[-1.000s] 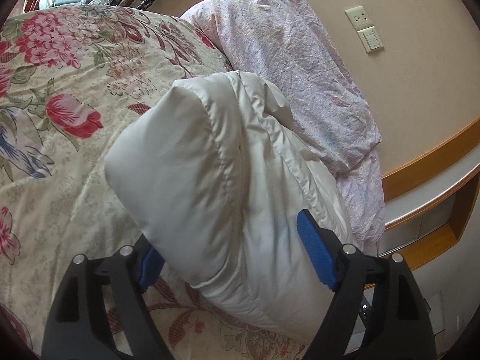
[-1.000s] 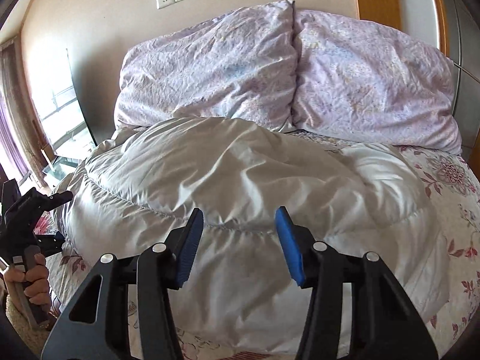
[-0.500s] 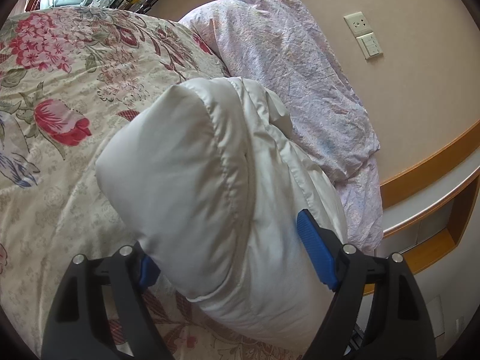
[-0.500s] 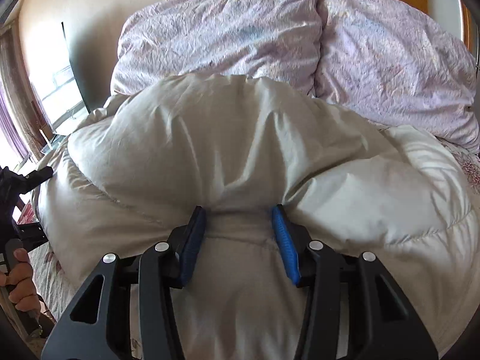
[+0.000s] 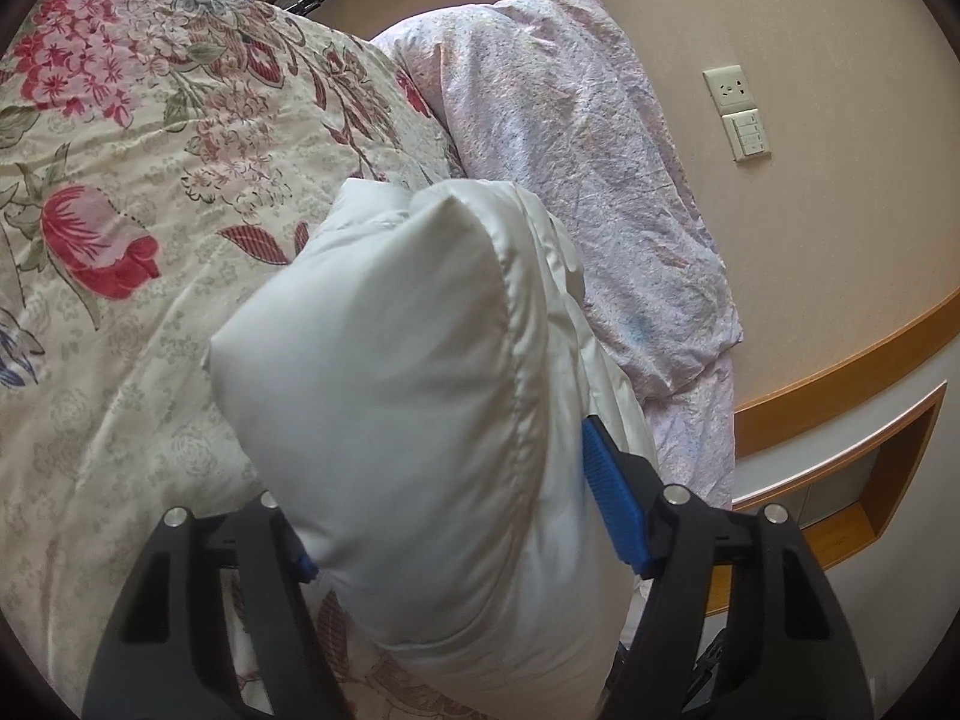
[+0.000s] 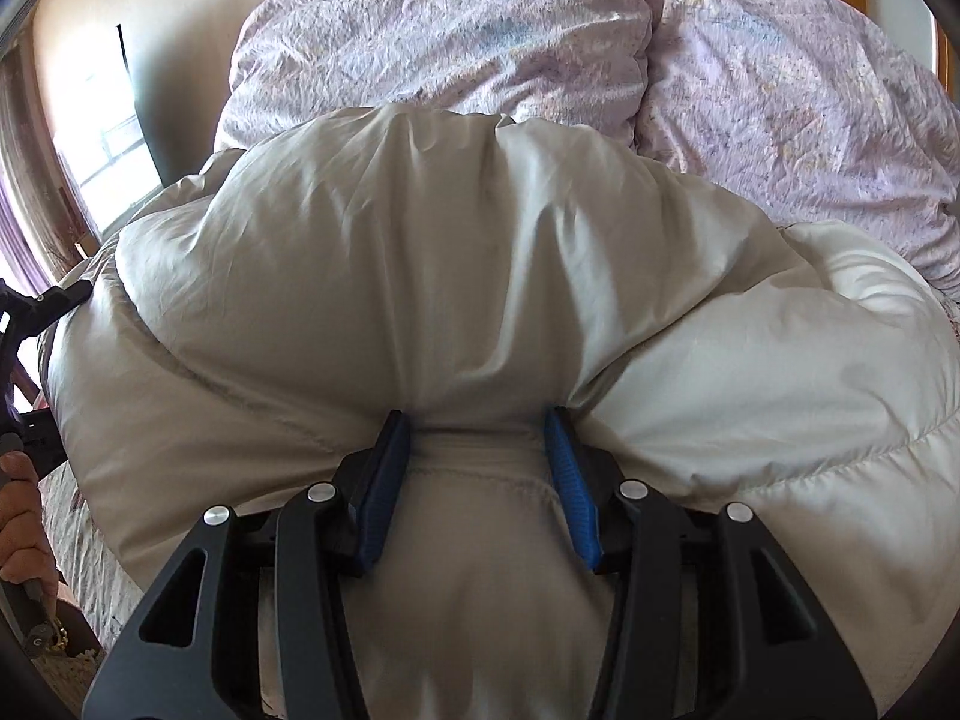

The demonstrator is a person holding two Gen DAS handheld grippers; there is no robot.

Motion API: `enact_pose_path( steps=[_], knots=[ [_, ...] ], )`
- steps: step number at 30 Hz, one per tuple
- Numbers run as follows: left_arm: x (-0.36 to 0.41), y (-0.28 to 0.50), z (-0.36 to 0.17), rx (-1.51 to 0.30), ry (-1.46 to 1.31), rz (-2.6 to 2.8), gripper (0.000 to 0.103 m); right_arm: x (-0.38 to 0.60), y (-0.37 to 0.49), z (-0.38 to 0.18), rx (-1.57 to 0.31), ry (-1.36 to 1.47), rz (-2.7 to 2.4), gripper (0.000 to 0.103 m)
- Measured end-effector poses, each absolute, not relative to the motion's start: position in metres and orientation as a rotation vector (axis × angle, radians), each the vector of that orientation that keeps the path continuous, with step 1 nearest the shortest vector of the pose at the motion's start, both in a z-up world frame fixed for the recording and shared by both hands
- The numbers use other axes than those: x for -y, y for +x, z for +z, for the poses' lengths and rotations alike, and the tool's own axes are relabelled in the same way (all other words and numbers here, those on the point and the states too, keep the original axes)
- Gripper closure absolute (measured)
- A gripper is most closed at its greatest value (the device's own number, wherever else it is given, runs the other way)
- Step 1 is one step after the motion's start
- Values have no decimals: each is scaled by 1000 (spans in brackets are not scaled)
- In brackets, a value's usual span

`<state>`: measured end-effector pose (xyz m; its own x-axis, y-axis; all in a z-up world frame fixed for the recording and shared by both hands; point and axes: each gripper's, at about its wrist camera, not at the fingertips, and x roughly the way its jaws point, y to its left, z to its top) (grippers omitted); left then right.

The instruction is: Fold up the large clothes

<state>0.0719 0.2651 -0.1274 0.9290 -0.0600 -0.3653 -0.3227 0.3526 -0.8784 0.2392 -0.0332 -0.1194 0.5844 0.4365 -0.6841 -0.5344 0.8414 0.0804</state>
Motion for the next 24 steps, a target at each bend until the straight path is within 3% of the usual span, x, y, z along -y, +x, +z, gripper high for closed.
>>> enact_pose_path(
  steps=[11, 17, 24],
  knots=[
    [-264, 78, -128, -371, -1181, 200, 33, 50, 245, -113, -769, -93, 550, 55],
    [-257, 81, -113, -342, -1113, 198, 54, 44, 248, -122, -778, -127, 549, 54],
    [-252, 84, -95, -338, -1047, 167, 59, 47, 248, -123, -777, -116, 557, 54]
  ],
)
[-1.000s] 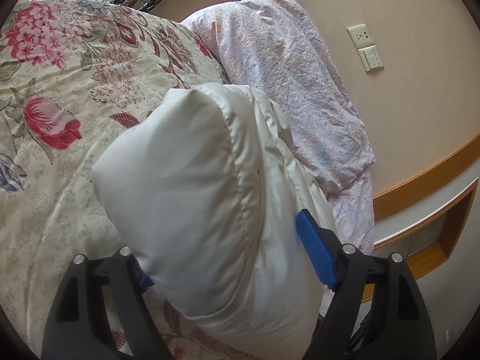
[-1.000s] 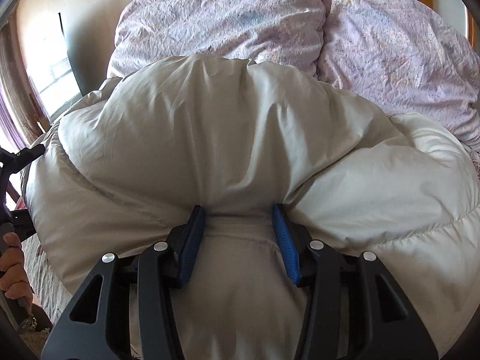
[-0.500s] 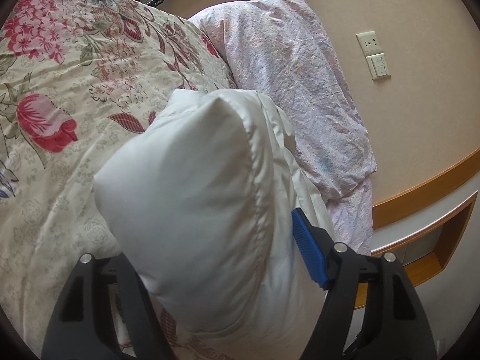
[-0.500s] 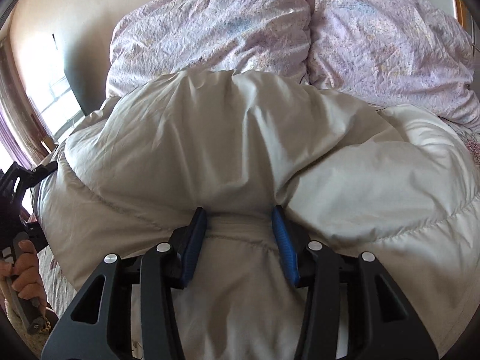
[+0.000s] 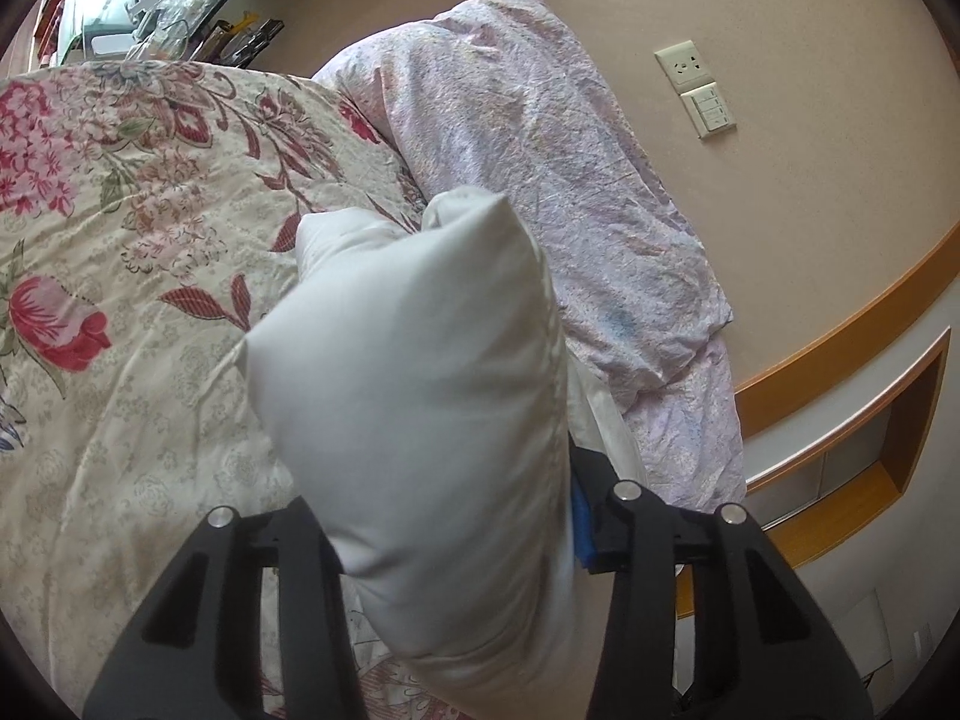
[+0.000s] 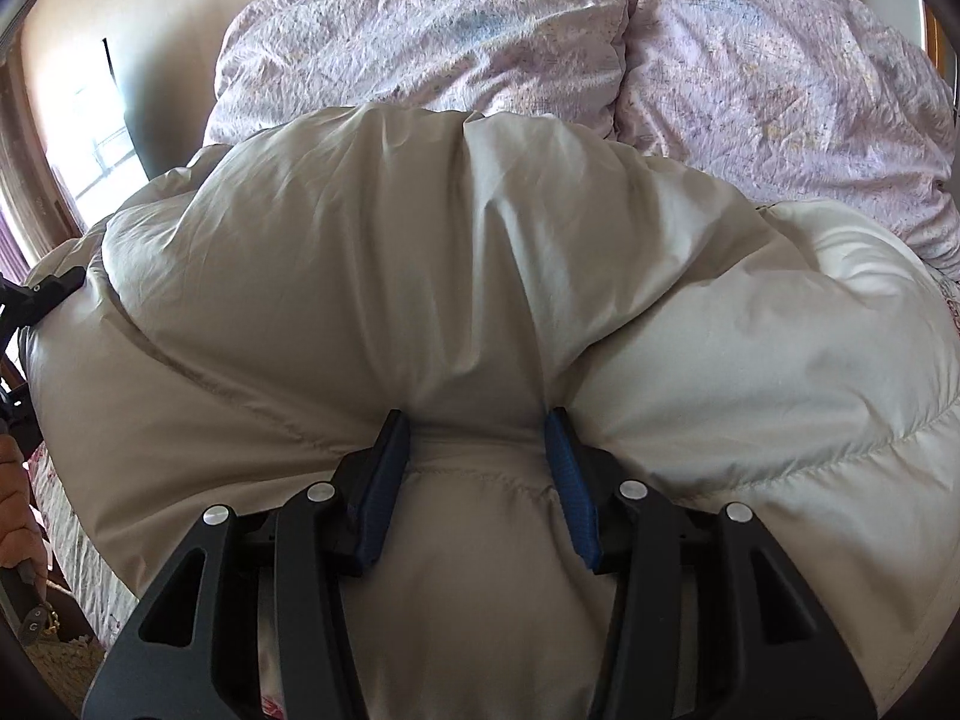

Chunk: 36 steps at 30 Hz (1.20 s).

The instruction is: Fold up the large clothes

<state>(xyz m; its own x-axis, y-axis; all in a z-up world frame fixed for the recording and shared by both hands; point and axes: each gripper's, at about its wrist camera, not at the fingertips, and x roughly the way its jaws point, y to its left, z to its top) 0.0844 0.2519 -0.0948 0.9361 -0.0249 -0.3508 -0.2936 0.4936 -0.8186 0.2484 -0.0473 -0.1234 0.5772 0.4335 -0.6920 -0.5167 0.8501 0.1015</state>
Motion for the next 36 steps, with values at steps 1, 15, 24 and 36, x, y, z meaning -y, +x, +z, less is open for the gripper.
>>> enact_pose_path(
  steps=[1, 15, 24, 36],
  knots=[
    [-250, 85, -91, -337, -1025, 164, 59, 47, 249, -123, -776, -115, 557, 54],
    [-212, 92, -44, -332, -714, 148, 62, 30, 230, -111, -757, -126, 414, 54],
    [-167, 104, 0, -289, -528, 62, 62, 27, 236, -122, -754, -165, 467, 54],
    [-98, 140, 42, -251, -355, -46, 57, 44, 249, -125, -796, -53, 567, 54]
  ],
)
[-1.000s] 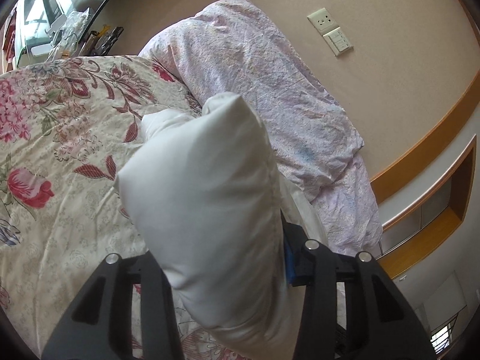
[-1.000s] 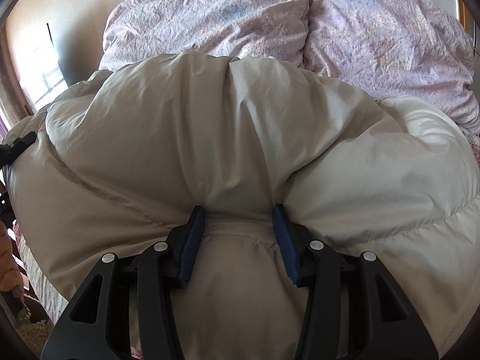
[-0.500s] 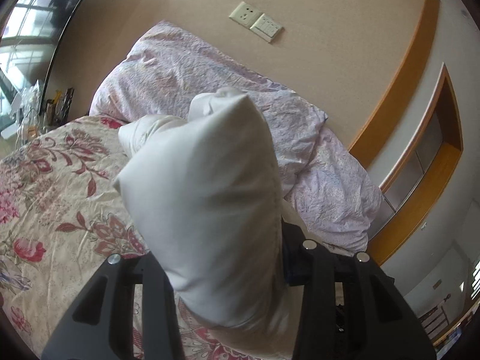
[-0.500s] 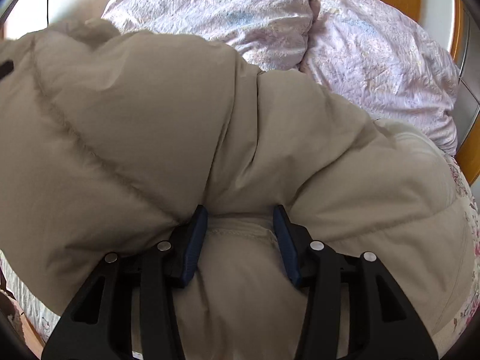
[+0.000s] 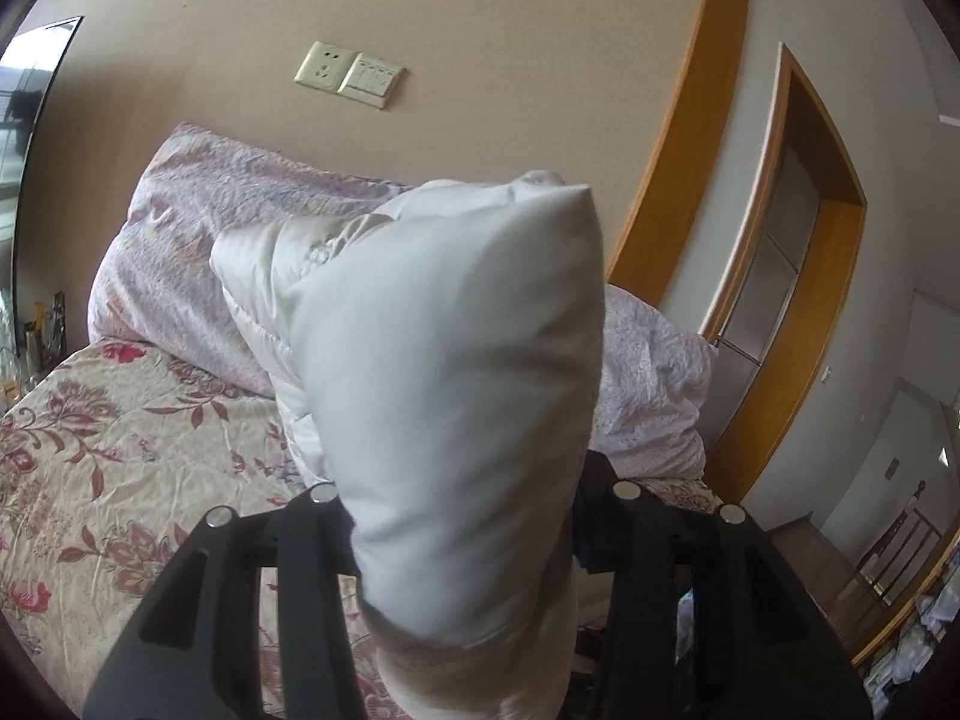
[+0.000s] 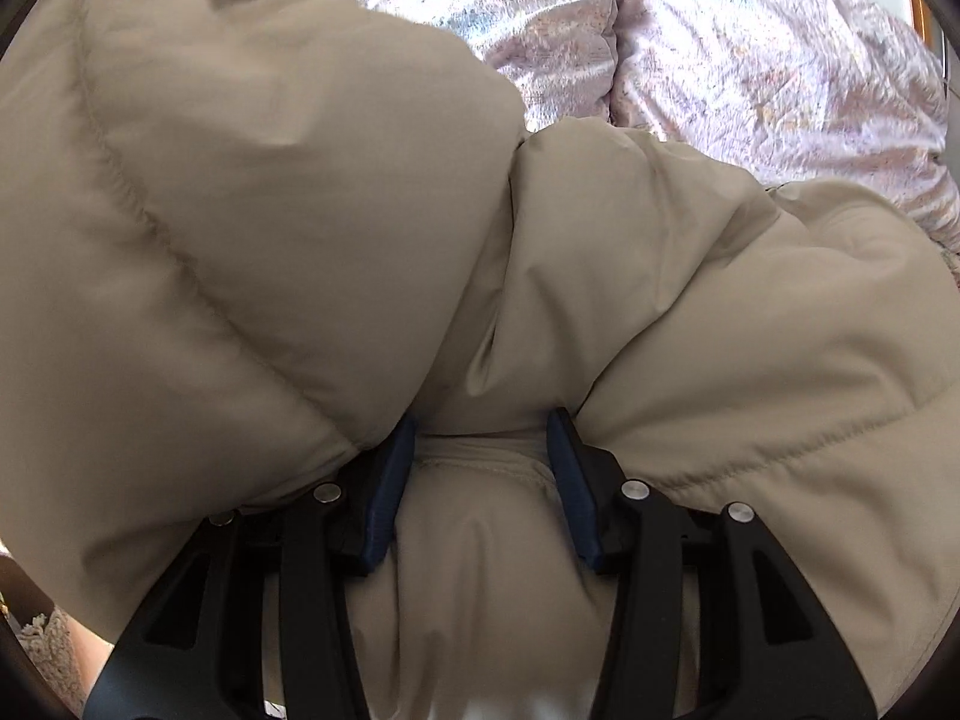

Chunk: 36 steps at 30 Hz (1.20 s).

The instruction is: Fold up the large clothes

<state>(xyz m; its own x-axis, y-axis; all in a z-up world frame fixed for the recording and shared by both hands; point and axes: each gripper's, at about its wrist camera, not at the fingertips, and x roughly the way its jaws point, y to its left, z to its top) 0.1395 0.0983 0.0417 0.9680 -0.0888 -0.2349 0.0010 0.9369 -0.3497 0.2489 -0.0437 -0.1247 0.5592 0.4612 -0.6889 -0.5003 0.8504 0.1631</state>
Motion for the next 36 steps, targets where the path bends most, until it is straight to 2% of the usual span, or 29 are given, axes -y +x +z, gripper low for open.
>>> enact_pose_path(
  steps=[8, 16, 36],
  knots=[
    [-58, 159, 45, -273, -315, -162, 50, 52, 254, -124, -805, -45, 619, 54],
    [-26, 168, 47, -288, -287, -214, 48, 81, 253, -116, -797, 13, 654, 54],
    [67, 202, 30, -381, -195, -283, 39, 214, 259, -84, -700, 51, 464, 54]
  ],
)
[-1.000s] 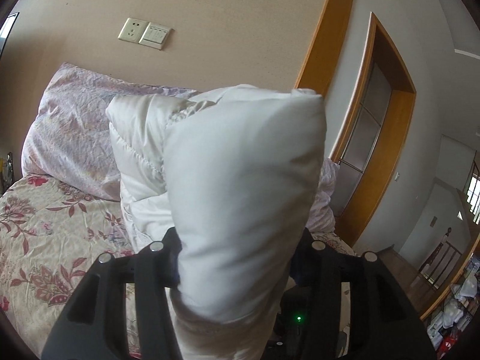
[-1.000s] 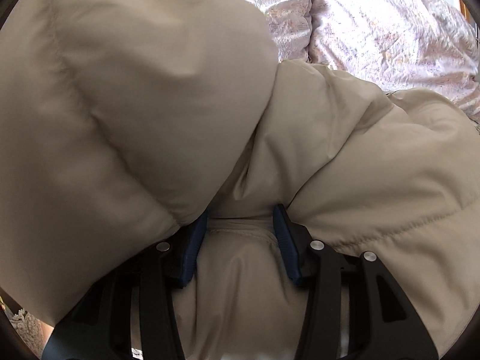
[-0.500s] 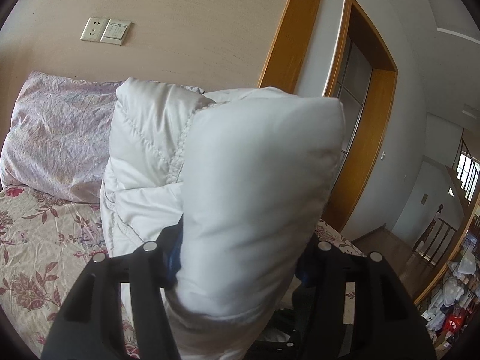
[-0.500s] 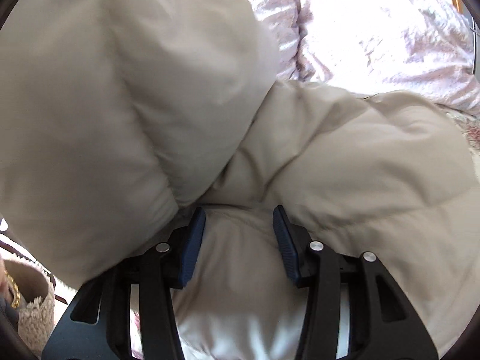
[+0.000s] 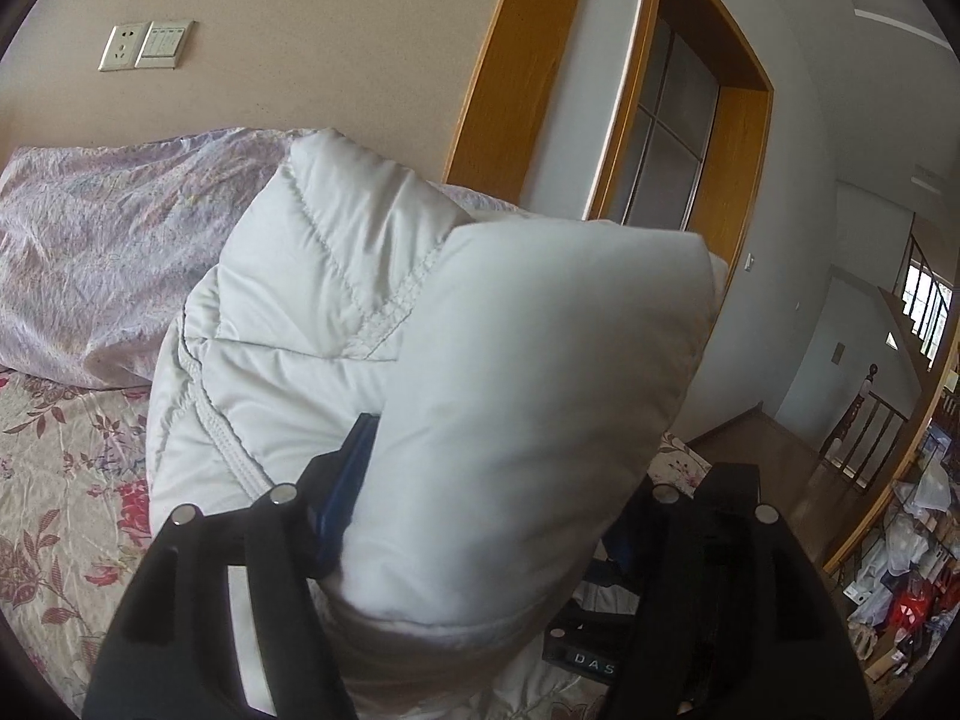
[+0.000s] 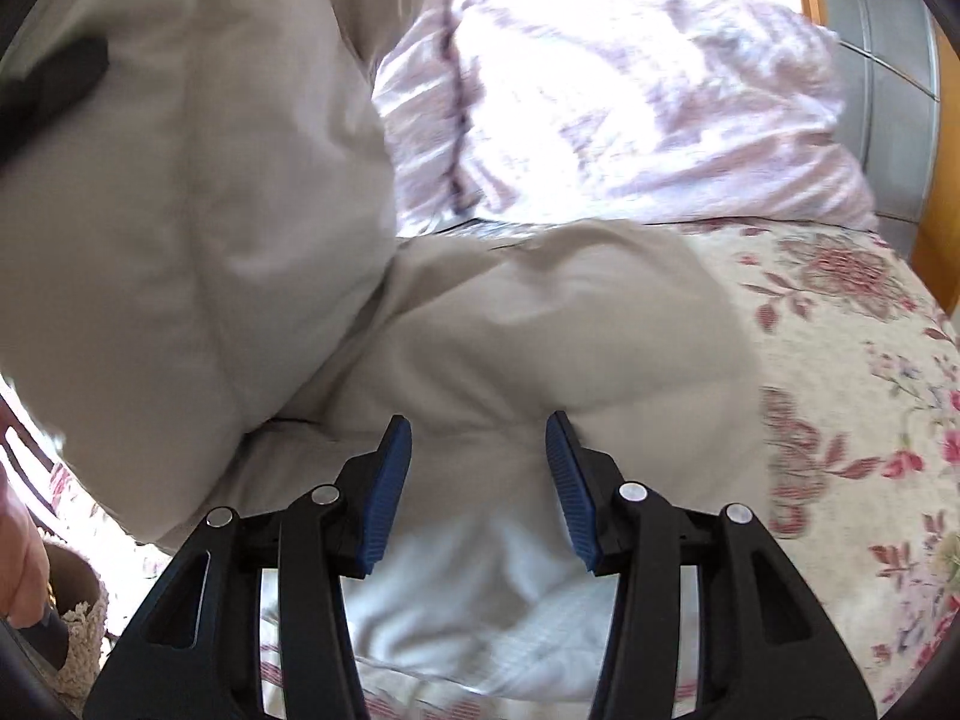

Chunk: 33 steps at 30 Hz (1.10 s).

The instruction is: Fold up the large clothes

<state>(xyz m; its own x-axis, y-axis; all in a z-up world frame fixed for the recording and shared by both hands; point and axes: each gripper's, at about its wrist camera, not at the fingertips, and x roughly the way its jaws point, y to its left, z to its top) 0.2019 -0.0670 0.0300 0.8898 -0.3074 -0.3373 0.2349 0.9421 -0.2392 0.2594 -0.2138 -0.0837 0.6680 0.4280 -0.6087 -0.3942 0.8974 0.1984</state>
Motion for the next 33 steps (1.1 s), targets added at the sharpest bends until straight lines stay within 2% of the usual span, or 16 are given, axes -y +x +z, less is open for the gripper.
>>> enact_pose_path(
  steps=[15, 33],
  knots=[
    [131, 223, -6, -476, -116, -296, 35, 313, 288, -96, -726, 95, 285, 54],
    [189, 246, -44, -564, -17, -302, 26, 373, 323, -116, -792, 33, 175, 54]
  ],
)
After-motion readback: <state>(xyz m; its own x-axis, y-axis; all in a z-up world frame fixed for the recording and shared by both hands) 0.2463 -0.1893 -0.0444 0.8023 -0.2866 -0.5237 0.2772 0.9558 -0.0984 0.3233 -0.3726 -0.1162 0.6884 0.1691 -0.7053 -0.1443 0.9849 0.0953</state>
